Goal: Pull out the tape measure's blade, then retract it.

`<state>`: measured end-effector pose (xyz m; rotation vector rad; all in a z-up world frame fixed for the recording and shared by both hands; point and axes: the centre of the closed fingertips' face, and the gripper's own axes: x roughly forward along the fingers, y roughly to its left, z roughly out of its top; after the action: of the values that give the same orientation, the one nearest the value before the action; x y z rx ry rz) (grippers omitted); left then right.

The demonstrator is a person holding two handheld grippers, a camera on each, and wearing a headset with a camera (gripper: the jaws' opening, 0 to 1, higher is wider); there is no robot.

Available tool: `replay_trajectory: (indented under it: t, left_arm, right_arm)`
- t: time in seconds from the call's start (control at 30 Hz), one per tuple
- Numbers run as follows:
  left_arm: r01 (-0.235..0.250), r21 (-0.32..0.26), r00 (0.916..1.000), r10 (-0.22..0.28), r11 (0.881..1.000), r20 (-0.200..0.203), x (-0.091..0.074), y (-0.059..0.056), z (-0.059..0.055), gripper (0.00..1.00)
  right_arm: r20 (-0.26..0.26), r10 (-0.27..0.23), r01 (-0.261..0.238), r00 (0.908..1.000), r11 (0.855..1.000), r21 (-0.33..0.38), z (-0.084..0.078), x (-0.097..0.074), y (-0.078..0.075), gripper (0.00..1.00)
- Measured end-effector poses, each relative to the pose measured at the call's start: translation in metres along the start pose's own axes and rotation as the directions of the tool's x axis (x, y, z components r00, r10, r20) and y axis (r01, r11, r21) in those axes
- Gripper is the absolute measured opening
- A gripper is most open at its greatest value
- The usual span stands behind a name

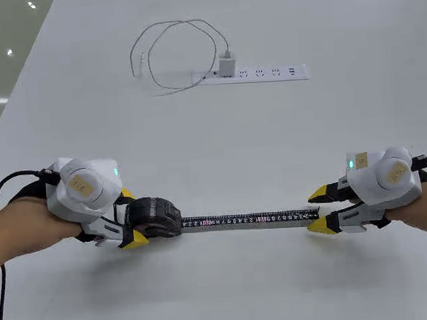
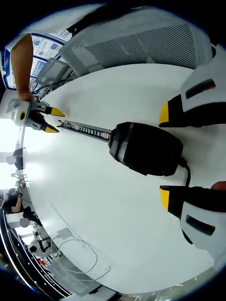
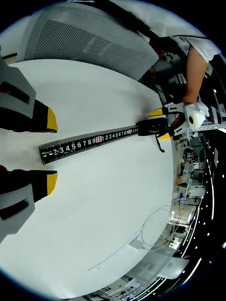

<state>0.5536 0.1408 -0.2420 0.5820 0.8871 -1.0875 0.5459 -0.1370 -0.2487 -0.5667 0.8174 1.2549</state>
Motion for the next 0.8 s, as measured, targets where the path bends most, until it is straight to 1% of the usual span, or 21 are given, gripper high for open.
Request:
replay_trajectory:
  t: [0.03,0.1,0.2,0.3,0.37,0.47,0.53,0.7,0.73,0.8]
  left_arm:
    - [0.0,-0.001,1.0,0.0,1.0,0.001,0.0,0.0,0.0,0.47]
    - [0.004,-0.014,0.9999,-0.004,1.0,0.016,-0.002,-0.002,0.001,0.48]
    - [-0.006,-0.027,0.9995,0.007,1.0,0.032,-0.006,-0.001,0.002,0.48]
    - [-0.018,-0.06,0.9982,0.021,0.998,0.055,-0.01,-0.002,0.002,0.49]
    - [-0.026,-0.075,0.9976,0.031,0.997,0.061,-0.012,-0.002,0.001,0.5]
    - [-0.035,-0.128,0.9944,0.047,0.991,0.095,-0.017,-0.002,0.002,0.5]
    - [-0.045,-0.133,0.9933,0.059,0.99,0.1,-0.019,-0.002,0.0,0.51]
    - [-0.058,-0.171,0.9871,0.082,0.984,0.138,-0.027,-0.001,0.002,0.53]
    - [-0.06,-0.179,0.9844,0.088,0.982,0.153,-0.029,-0.002,0.004,0.53]
    - [-0.061,-0.185,0.9824,0.092,0.981,0.162,-0.031,-0.003,0.004,0.54]
  right_arm:
    - [0.001,0.0,0.0,1.0,1.0,0.002,0.0,0.0,0.0,0.28]
    - [0.009,0.0,0.0,1.0,1.0,0.011,0.001,0.0,0.001,0.28]
    - [0.02,-0.008,0.008,0.9998,1.0,0.016,0.002,-0.001,0.002,0.29]
    - [0.073,-0.029,0.025,0.9969,0.999,0.046,0.011,-0.005,0.002,0.31]
    - [0.087,-0.034,0.029,0.9956,0.998,0.056,0.013,-0.006,0.004,0.32]
    - [0.113,-0.047,0.039,0.9925,0.996,0.077,0.018,-0.008,0.006,0.33]
    - [0.121,-0.053,0.043,0.9912,0.996,0.083,0.02,-0.009,0.008,0.34]
    - [0.143,-0.071,0.056,0.9871,0.993,0.106,0.025,-0.011,0.01,0.37]
    - [0.147,-0.078,0.063,0.9861,0.992,0.107,0.026,-0.012,0.011,0.38]
    - [0.151,-0.085,0.069,0.9848,0.991,0.112,0.027,-0.012,0.012,0.4]
